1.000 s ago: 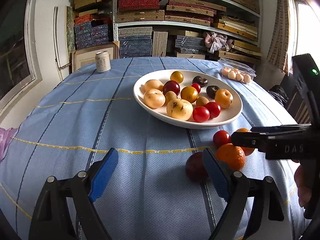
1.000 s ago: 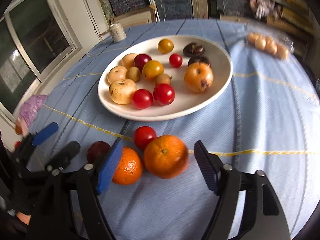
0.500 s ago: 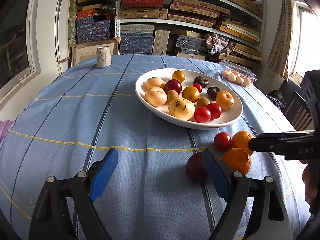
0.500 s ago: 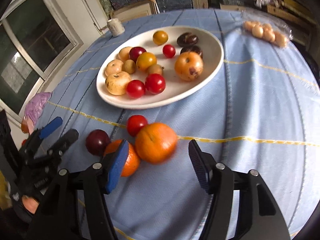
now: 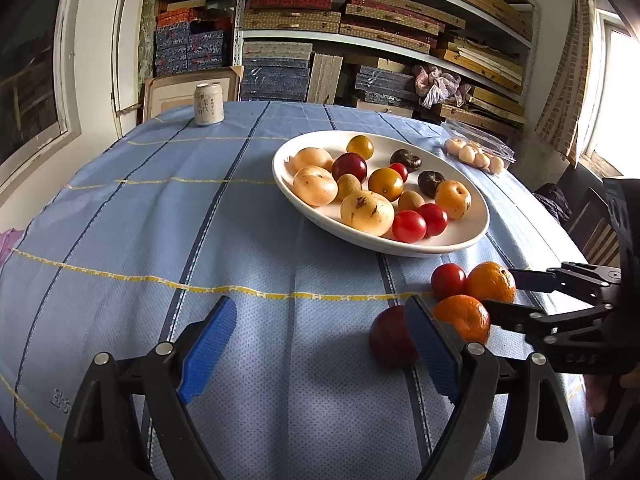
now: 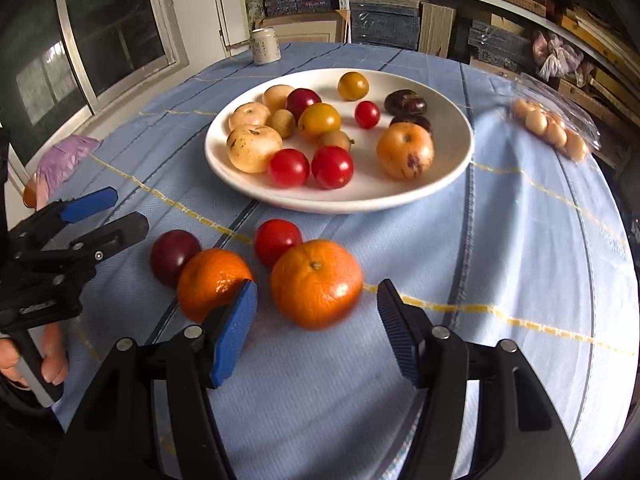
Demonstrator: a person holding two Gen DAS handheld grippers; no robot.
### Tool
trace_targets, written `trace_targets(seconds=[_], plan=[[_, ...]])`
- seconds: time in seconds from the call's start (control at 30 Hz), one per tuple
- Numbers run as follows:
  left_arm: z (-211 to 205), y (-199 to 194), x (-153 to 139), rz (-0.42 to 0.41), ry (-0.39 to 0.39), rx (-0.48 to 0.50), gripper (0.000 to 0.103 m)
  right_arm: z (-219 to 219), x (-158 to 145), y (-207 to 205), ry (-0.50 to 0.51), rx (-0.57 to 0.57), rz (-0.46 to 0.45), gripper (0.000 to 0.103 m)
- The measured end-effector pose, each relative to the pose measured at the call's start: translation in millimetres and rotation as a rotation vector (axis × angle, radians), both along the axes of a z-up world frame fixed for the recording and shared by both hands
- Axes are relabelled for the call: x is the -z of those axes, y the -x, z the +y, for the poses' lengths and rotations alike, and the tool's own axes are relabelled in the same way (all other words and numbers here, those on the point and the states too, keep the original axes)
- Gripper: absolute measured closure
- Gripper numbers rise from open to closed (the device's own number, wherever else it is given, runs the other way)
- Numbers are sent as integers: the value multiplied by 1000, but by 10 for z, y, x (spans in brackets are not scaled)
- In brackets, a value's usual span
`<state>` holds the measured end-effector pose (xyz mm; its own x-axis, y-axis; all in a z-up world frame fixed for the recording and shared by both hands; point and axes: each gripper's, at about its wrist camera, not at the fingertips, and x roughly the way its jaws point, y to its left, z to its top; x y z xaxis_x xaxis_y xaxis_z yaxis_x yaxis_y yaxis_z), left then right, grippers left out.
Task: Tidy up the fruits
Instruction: 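Grasp a mandarin orange with the right tool, then grasp the other mandarin orange with the left tool while the right tool holds its orange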
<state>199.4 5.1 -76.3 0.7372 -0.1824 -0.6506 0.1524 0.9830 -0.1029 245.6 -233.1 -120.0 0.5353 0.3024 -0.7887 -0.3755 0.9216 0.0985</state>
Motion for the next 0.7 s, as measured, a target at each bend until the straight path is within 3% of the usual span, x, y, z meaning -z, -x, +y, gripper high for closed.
trace_targets(seconds=[0.03,0.1,0.37,0.5,0.7], plan=[[0,-3,4,2,1,0,16,13,12,-4,7,2,-3,42],[0,-4,6,2,3,1,16,38,43,-1,42,14,-20,56],[-30,44,-19,-15,33,42,16,-245,-70,238,2,114,-74,56],[-343,240,-86,-77,-65,139,16,-507,-101,441,-47,182,-93,56],[-794,335,-35,-52,-123,235,16,-700,-95,632,-91,250,-122,56]])
